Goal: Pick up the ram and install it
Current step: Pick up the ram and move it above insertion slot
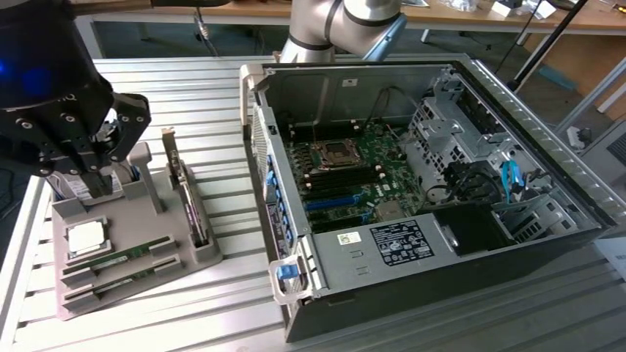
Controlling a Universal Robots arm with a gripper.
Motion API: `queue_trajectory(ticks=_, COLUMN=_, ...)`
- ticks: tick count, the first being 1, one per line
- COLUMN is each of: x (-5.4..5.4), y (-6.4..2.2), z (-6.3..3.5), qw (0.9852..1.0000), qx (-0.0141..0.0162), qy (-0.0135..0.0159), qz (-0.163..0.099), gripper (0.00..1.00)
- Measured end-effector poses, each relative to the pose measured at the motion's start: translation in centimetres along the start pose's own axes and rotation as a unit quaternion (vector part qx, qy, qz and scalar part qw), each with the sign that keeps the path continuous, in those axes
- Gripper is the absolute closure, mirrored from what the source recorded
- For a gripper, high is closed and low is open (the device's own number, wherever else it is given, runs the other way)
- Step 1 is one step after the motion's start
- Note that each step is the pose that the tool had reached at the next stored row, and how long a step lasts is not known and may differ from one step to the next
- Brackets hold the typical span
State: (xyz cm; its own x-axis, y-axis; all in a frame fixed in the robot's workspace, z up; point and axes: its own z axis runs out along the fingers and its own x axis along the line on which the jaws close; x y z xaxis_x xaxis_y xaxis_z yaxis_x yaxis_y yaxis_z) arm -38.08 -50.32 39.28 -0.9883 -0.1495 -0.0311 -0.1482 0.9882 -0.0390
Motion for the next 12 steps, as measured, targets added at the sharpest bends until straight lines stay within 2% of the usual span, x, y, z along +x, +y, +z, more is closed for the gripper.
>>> queue_trajectory(ticks=2, x=0.00, y=0.00, z=0.01, qw=0.9996, qx=-0.0008, qy=-0.0010, qz=-0.027, gripper=0.89)
queue_trajectory(ticks=6, x=0.00, y=0.00, z=0.03, qw=0.9976, qx=-0.0021, qy=-0.0026, qz=-0.069, gripper=0.89)
queue_trajectory(ticks=10, x=0.00, y=0.00, z=0.04, qw=0.9948, qx=-0.0032, qy=-0.0039, qz=-0.102, gripper=0.89)
queue_trajectory(ticks=12, x=0.00, y=0.00, z=0.05, qw=0.9927, qx=-0.0037, qy=-0.0047, qz=-0.120, gripper=0.89)
